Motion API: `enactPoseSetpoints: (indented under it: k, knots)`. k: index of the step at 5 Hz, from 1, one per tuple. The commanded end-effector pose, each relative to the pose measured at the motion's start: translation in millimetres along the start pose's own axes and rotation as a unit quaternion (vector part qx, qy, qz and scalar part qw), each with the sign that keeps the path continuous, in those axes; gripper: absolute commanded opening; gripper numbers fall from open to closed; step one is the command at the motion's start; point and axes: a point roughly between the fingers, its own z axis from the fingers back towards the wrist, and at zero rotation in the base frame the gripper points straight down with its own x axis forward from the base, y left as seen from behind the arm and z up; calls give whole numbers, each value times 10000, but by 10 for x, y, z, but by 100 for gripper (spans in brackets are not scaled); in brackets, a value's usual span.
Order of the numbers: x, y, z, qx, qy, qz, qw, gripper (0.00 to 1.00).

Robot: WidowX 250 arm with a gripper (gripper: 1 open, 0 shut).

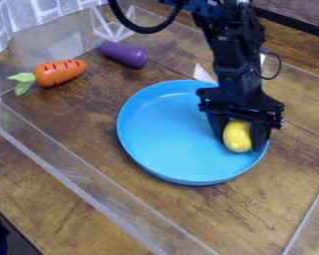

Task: Remove the lemon from the blue tray and put it on the table

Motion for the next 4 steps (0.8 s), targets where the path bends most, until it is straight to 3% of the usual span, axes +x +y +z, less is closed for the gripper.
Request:
enactPoseSetpoints:
  k: [1,3,4]
  knots:
    - [-76,-40,-158,60,160,-137,9998,0]
    - [-107,-1,-258,145,249,-176,9994,0]
    - [-124,20,-306,185,290,-189,9992,100]
